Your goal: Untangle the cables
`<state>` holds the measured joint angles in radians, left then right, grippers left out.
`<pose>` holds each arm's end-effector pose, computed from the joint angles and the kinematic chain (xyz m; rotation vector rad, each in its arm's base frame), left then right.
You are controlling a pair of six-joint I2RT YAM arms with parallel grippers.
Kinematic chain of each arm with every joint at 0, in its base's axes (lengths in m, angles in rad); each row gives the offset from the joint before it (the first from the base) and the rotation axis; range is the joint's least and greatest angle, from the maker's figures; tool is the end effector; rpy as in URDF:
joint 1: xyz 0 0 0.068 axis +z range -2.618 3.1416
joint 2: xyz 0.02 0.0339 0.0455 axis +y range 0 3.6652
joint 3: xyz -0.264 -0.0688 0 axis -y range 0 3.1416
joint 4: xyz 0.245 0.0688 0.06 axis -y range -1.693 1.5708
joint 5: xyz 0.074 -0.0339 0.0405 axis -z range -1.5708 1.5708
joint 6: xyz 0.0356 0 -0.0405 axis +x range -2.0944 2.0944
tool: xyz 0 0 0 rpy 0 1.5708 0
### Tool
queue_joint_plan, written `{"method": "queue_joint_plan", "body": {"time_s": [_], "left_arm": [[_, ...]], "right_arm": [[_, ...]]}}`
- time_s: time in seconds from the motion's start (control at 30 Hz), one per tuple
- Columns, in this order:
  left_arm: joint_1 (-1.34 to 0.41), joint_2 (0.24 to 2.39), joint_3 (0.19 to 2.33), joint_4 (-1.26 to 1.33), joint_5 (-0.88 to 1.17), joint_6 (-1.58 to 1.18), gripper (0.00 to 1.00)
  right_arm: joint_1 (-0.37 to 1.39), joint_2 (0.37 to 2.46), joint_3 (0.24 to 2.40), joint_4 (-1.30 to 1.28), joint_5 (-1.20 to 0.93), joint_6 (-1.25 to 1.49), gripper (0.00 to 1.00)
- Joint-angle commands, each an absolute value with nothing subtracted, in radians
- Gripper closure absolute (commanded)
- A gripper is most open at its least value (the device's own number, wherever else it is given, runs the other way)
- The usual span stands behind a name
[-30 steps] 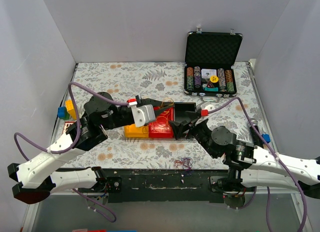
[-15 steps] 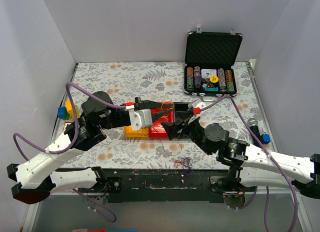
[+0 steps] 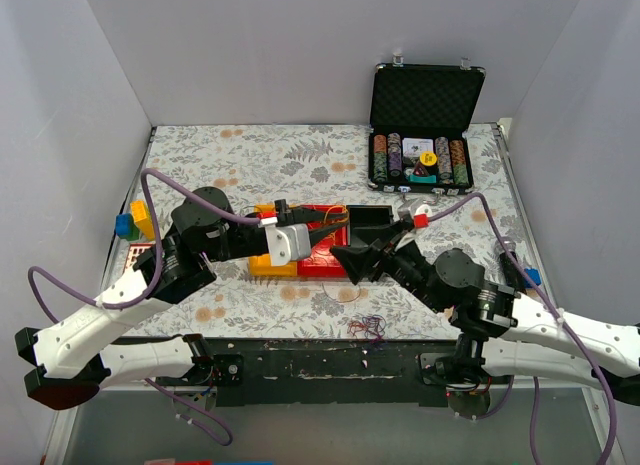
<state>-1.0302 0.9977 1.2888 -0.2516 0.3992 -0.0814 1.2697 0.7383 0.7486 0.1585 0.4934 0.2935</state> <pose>0.0916 -0.1795 0.4673 1.0453 1.2878 -1.1698 0.0674 0.1602 0.3714 -0.2934 1.4614 0.9368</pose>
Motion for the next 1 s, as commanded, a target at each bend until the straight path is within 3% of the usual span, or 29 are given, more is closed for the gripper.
{"method": "queue_joint_plan", "body": {"time_s": [0.0,0.33,0.73,0.87,0.97], "left_arm": [[-1.031,0.992,1.285,-0.235,0.373,-0.068,0.88],[-1.031,1.006,1.275,-0.222,0.347,-0.058,0.88],[-1.031,1.012,1.275,-0.216,0.339,-0.061,0.87],[-1.031,1.014,1.270,-0.207,0.336,-0.067,0.88],[-1.031,1.011,1.259,-0.198,0.318,-0.064,0.88]], "right_arm": [[1.270,0.765,0.769,0.189,0.374,0.333,0.25],[1.281,0.899,0.778,0.317,0.241,0.357,0.26],[1.287,1.000,0.793,0.385,0.241,0.374,0.32],[1.287,1.025,0.804,0.405,0.262,0.371,0.54],[1.287,1.043,0.821,0.390,0.265,0.374,0.87]]}}
